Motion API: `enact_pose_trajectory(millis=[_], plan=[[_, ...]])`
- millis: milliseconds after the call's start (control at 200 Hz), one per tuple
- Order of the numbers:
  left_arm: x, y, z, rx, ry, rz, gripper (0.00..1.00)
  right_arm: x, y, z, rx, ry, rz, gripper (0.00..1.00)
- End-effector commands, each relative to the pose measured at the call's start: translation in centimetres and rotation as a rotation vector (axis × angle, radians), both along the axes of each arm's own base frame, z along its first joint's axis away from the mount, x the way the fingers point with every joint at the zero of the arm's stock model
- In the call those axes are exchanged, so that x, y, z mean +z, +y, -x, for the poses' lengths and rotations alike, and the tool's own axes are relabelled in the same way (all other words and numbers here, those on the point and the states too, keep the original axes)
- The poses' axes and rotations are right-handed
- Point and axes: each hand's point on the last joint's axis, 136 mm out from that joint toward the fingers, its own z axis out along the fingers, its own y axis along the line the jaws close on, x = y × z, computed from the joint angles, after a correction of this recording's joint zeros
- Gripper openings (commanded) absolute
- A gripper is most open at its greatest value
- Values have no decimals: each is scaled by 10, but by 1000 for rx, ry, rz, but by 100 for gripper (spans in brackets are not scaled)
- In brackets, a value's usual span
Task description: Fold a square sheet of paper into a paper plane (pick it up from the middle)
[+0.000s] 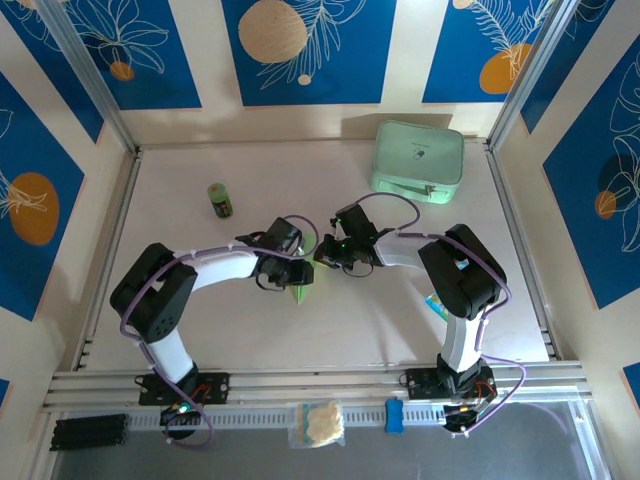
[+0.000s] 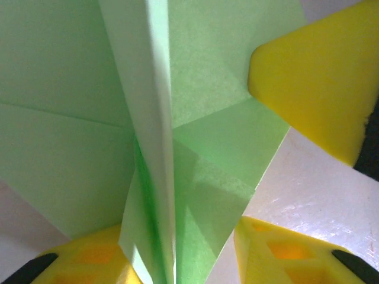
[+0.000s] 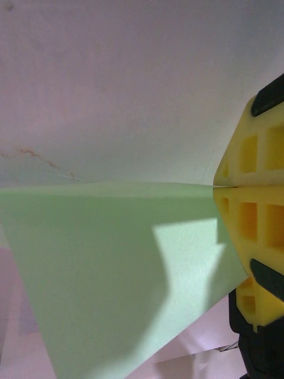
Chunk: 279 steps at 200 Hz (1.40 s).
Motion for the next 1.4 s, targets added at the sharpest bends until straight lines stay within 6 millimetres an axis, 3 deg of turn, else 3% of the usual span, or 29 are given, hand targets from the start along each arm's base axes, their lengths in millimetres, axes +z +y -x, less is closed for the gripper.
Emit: enact_pose_trajectory(millis=[0, 410, 965, 1176, 1391], plan=[[-2, 1, -2, -9, -6, -49, 41, -3, -2, 6, 11, 24, 1, 1], [0, 15, -9, 45, -34, -122, 29, -3, -3, 5, 10, 22, 0, 1], [-12, 12, -9, -2, 0, -205, 26, -3, -3, 6, 12, 25, -6, 2], [-10, 12, -10, -1, -7, -216, 20, 6, -6, 3, -3, 6, -15, 14], [2, 12, -16, 6, -45, -214, 7, 21, -31, 1, -80, -41, 17, 36]])
